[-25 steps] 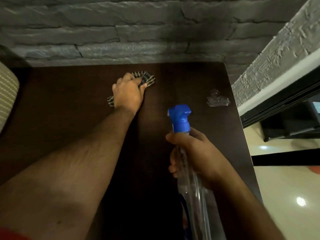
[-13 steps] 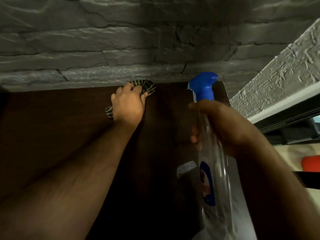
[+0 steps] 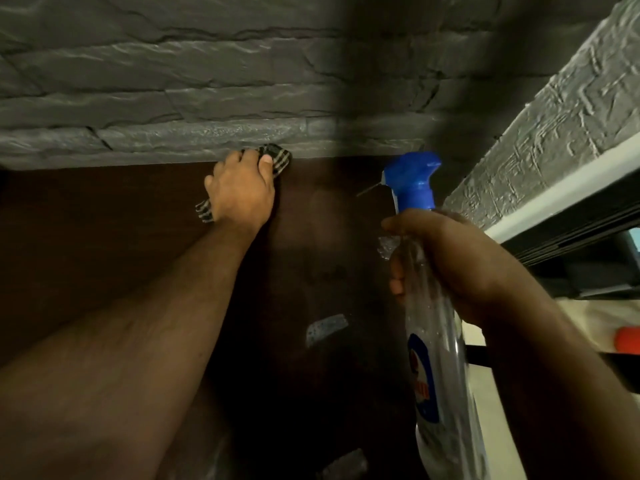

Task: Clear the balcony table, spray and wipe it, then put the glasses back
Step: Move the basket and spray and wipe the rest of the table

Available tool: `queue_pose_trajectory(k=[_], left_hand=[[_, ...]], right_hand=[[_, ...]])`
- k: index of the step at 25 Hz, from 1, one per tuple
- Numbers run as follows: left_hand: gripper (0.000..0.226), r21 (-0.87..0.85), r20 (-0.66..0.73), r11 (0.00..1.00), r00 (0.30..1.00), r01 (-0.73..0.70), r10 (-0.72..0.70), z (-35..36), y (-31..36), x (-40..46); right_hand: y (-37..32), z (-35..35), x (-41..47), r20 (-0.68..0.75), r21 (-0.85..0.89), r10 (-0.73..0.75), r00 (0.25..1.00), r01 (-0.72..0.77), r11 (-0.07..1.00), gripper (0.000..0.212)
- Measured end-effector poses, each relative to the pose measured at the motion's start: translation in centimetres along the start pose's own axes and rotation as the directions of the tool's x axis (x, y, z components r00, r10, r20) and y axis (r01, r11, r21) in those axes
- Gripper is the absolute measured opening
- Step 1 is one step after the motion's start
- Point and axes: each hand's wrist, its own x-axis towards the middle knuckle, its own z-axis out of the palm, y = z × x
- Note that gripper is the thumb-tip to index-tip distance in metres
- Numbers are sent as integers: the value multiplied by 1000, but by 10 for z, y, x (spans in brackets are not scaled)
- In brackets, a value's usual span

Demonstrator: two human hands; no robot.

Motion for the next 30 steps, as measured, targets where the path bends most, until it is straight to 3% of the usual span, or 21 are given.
queue_pose_trajectory(k=[3,5,8,10,11,13,15,16,18,20,21,23,26,28,30], left_hand=[[44,-5,12,999,999,53,-53,9,18,-6],[40,-45,27,999,1000,10,-9,11,49,-16],[33,-116,58,974,978,-193,201,15,85,-51],[29,-104,14,939,944,-327,330,14,61,-80],[28,-91,7,943,946,-321,323,10,41,-84],[32,-61,6,985,987,-158,159,5,18,-65],[37,-11,0,998,998,65,-65,7,47,-32],[38,-1,31,997,996,83,-83,9,76,-26],[35,-45,111,995,989,-90,94,15,124,-45],[32,-104,106,943,940,-315,325,19,115,-84],[31,-107,62,936,937,-335,343,16,92,-95],[33,-79,-3,973,976,-219,219,11,61,-76],[37,-41,17,999,999,-28,29,18,89,-28],[36,-82,48,989,991,-122,126,21,111,-29],[33,-83,46,956,957,-283,287,17,82,-54]], right_hand=[[6,-15,-8,-12,-19,1,1000,-1,1000,22],[10,-23,-14,9,-28,12,1000,-12,1000,25],[17,-30,-19,66,-25,1,998,0,1000,25],[20,-33,-21,120,-7,5,993,-4,1000,28],[21,-36,-23,134,16,11,991,-13,1000,29],[27,-42,-27,155,40,13,988,-20,999,31],[31,-47,-29,165,74,0,986,-12,997,30],[32,-50,-28,162,94,-9,987,-7,996,29],[36,-57,-28,152,108,-14,988,-2,994,29],[40,-61,-31,154,121,-8,988,-11,993,34],[43,-64,-33,158,134,-8,987,-14,991,38],[48,-70,-36,158,149,-11,987,-13,989,40],[49,-70,-37,167,157,-15,986,-11,988,32],[52,-70,-39,174,179,-22,984,-10,984,32],[55,-69,-42,182,182,-10,983,-24,983,31]])
